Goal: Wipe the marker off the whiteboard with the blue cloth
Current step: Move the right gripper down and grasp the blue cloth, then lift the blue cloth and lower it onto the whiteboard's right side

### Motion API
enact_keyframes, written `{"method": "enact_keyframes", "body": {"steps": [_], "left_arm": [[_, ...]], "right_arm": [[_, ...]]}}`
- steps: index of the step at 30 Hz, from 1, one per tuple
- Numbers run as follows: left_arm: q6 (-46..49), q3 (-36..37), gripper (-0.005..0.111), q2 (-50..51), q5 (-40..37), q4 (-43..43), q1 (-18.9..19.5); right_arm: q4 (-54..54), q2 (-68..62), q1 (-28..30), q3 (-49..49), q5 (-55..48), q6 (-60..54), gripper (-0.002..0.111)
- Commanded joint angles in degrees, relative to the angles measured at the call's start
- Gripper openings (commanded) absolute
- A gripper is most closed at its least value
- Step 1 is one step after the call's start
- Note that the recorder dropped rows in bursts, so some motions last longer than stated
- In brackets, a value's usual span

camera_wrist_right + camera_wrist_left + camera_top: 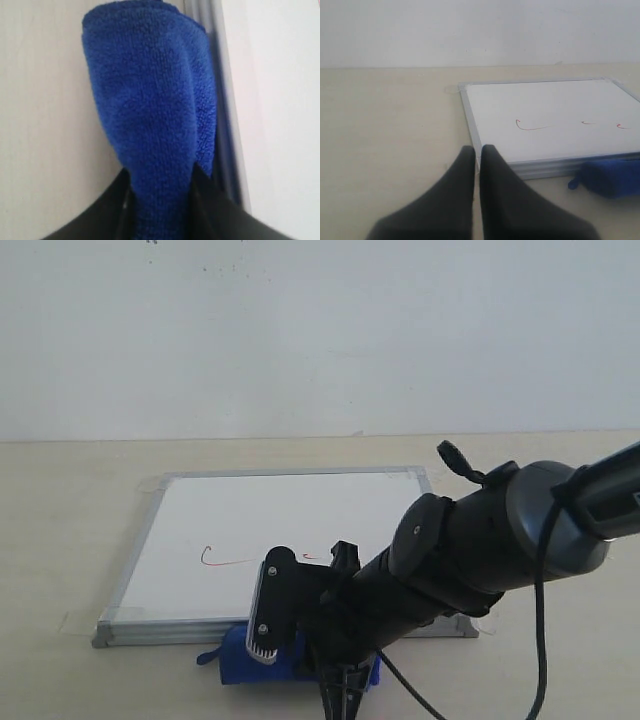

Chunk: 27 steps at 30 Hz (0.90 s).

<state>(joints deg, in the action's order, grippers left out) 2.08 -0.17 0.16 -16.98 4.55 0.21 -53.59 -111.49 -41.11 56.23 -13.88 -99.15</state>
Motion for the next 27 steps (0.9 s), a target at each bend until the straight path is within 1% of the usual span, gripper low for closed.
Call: {"method": "enact_keyframes", "body": {"steps": [1,4,8,9,11,12,14,17,19,20,22,23,24,27], "left_arm": [[0.13,0.17,0.004,-0.16,0.46,0.34,-0.21],[0.13,0.17,0.004,-0.16,0.46,0.34,-0.21],[0.13,0.17,0.004,-0.16,0.46,0.34,-0.21],[0.13,0.17,0.004,-0.16,0.46,0.34,-0.21],[0.13,0.17,0.004,-0.16,0.46,0.34,-0.21],[0.13,0.17,0.004,-0.16,0.46,0.34,-0.21],[0.13,0.17,0.004,-0.16,0.46,0.34,-0.21],[0.13,0.17,0.004,-0.16,0.46,0.34,-0.21],[0.13,0.17,0.004,-0.16,0.46,0.34,-0.21],[0.13,0.17,0.004,-0.16,0.46,0.34,-0.21],[0.13,0.17,0.004,-0.16,0.46,0.34,-0.21],[0.13,0.17,0.004,-0.16,0.46,0.34,-0.21],[0.13,0.17,0.004,-0.16,0.46,0.34,-0.21],[0.13,0.17,0.004,-0.16,0.46,0.34,-0.21]], "right_arm": [[-0.14,1.57,0.02,-0.15,-2.51,1.64,0.0],[-0.14,5.22,0.02,-0.15,-2.65,4.37,0.0],[-0.03,13.3,0.02,-0.15,-1.38,8.35,0.0],[-0.03,17.07,0.02,-0.15,2.61,10.32,0.0],[-0.03,20.28,0.73,0.74,10.29,11.91,0.0],[-0.03,20.39,1.73,1.97,10.32,12.34,0.0],[-0.03,17.55,5.64,7.32,7.46,17.56,0.0],[1.09,9.5,13.0,15.39,-1.58,27.18,0.0],[11.76,4.42,16.7,19.1,-8.02,37.99,0.0],[20.93,2.02,17.61,20.37,-9.98,45.8,0.0],[36.38,-1.03,17.78,20.72,-11.75,58.02,0.0],[40.22,-2.12,17.66,20.72,-12.99,61.32,0.0],[42.64,-3.42,17.66,20.72,-13.73,62.31,0.0],[42.74,-5.17,17.44,20.72,-13.94,62.7,0.0]]}}
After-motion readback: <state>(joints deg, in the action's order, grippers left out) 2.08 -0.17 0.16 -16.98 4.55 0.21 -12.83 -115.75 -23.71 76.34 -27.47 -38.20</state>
